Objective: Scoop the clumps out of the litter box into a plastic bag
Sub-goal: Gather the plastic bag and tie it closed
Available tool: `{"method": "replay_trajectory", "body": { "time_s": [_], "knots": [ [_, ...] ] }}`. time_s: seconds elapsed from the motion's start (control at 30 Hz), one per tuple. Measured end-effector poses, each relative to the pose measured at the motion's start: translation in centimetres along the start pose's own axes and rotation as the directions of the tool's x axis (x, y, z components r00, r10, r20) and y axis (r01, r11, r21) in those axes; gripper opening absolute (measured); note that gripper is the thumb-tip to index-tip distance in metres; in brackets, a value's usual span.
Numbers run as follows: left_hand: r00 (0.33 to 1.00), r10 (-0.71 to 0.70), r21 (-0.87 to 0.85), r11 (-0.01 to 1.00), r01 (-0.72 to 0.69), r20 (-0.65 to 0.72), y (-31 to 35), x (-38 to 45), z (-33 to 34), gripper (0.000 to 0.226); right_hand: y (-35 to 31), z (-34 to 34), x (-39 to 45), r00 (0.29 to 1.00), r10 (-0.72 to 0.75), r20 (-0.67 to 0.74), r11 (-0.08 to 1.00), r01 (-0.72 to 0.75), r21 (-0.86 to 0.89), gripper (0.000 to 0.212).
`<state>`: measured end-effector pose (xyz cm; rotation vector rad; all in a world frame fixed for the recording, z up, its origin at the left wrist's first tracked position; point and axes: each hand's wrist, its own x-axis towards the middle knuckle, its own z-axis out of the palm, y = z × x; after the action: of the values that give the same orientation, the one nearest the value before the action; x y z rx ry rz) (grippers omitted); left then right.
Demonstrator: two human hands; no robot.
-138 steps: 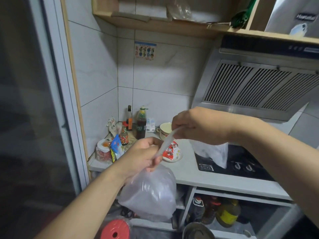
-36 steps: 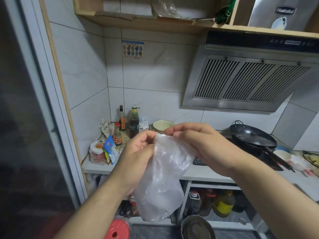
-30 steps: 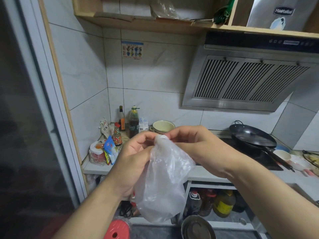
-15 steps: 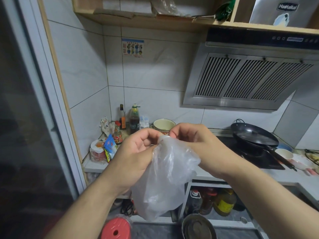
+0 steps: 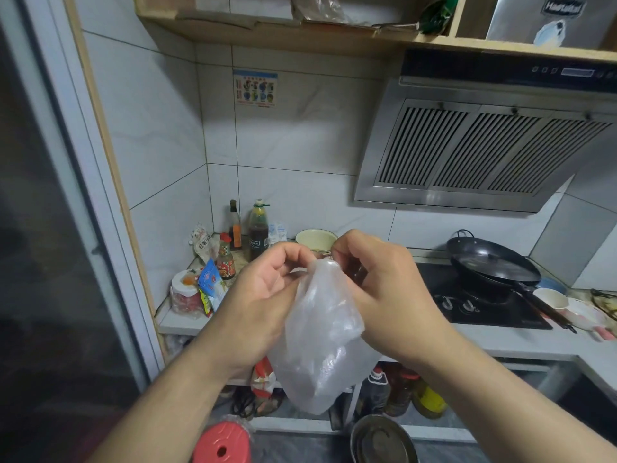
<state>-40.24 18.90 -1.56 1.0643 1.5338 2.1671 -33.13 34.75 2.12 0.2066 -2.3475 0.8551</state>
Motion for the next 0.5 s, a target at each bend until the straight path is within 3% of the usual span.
{"method": "replay_trajectory", "body": {
  "time_s": [0.2, 0.37, 0.5],
  "knots": [
    [0.986, 0.166, 0.028, 0.986, -0.166, -0.002, -0.4, -0.2, 0.1, 0.026, 0.1, -1.9, -0.1, 0.976, 0.032, 0.217, 0.931, -0.108, 0.349, 0.023],
    [0.993, 0.092, -0.130, 0.986, -0.102, -0.076, 0.0, 0.3, 0.1, 0.039, 0.2, -2.8, 0.0, 0.953, -0.040, 0.299, 0.898, -0.097, 0.429, 0.010],
    [0.992, 0.123, -0.059, 0.990, -0.125, -0.037, 0.0, 0.3, -0.4, 0.017, 0.1, -3.1, 0.5, 0.944, -0.066, 0.324, 0.934, -0.056, 0.354, 0.003]
  ]
}}
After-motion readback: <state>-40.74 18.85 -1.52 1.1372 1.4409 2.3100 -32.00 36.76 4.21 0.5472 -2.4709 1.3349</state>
